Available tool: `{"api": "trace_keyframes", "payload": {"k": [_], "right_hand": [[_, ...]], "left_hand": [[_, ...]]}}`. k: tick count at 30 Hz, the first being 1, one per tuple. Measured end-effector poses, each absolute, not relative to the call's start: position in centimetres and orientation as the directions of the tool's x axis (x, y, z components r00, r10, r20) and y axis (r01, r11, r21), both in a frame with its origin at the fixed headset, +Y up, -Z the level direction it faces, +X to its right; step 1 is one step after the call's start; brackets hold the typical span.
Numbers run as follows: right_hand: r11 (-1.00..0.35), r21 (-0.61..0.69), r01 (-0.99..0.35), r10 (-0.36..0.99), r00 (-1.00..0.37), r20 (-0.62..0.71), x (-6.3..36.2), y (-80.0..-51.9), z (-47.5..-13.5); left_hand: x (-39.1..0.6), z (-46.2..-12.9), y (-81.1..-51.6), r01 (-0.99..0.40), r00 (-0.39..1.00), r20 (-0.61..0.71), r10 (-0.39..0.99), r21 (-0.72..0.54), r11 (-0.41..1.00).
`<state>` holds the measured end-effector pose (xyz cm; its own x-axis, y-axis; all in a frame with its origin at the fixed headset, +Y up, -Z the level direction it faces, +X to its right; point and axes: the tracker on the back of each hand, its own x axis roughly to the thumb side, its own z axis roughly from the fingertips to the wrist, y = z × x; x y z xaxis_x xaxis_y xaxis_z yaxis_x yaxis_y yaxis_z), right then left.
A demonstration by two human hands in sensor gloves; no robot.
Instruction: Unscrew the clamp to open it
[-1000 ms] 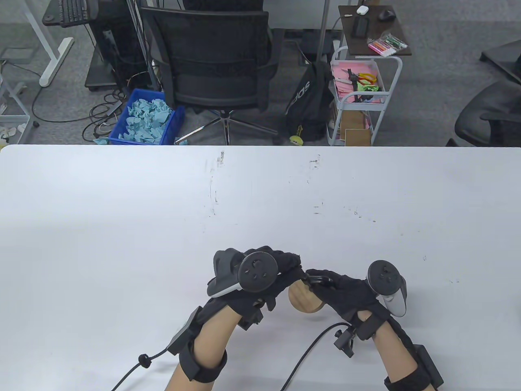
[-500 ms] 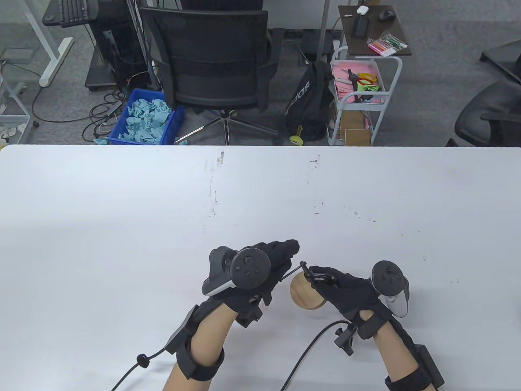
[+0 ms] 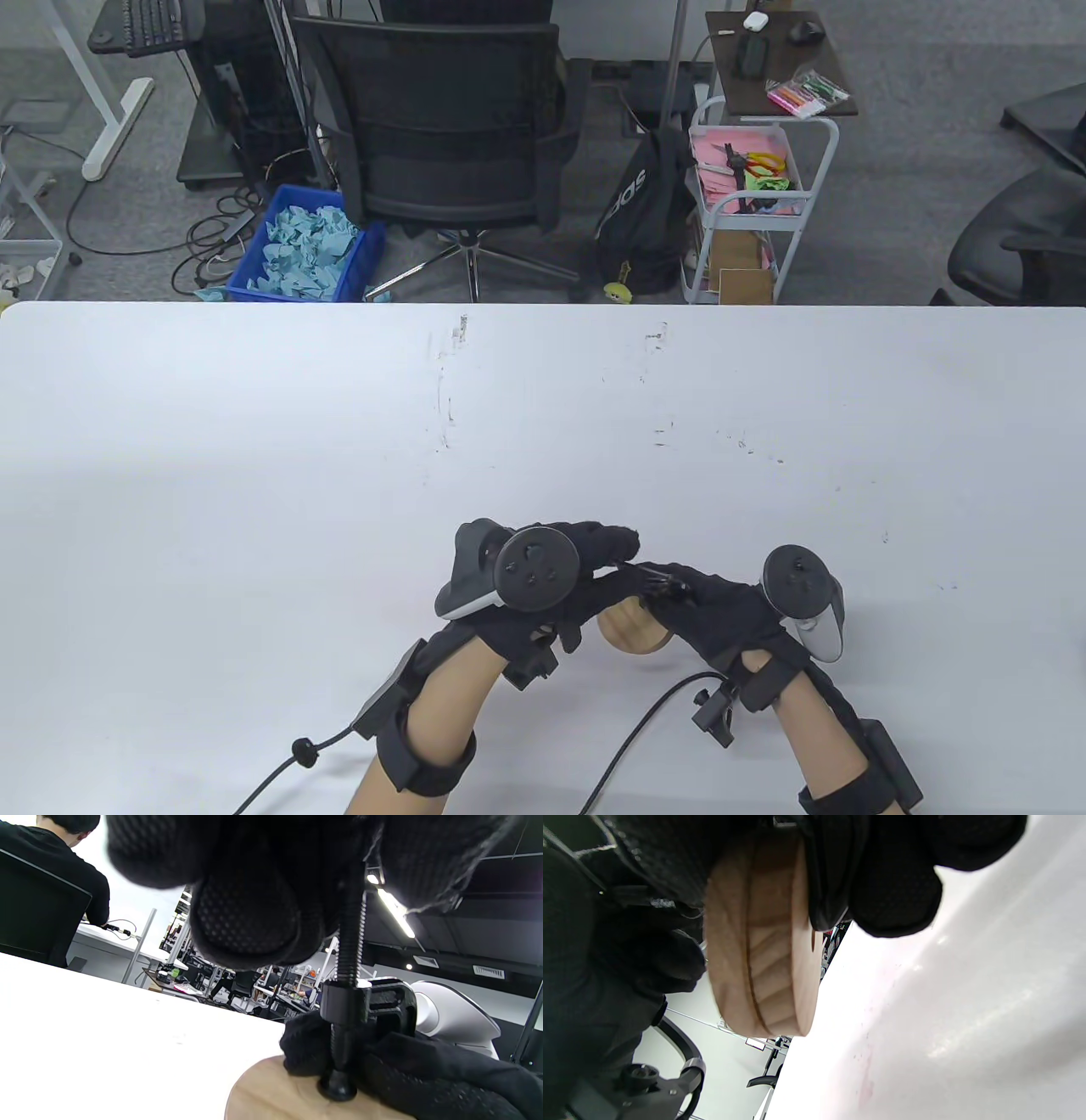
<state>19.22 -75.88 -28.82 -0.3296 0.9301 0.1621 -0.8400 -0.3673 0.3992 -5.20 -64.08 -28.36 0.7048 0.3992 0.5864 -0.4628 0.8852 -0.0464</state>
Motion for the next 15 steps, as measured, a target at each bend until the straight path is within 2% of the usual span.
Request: {"api": "trace_keyframes", "payload": {"k": [7,15], "right_hand": [[-0.408,0.413,-0.814,0.913,-0.364,0.184,18.60,-75.81,-28.65],[-0.378,0.406,-0.832,0.926,-0.342,0.161,18.85,-75.81,-28.74]], "left_hand": [[-5.19,-28.54,-64.39,-0.400,0.776,0.542,0.323,0.026,0.916],[-5.56,-28.21,-63.89,-0.410,0.785,0.529,0.322,0.054,0.910]]}}
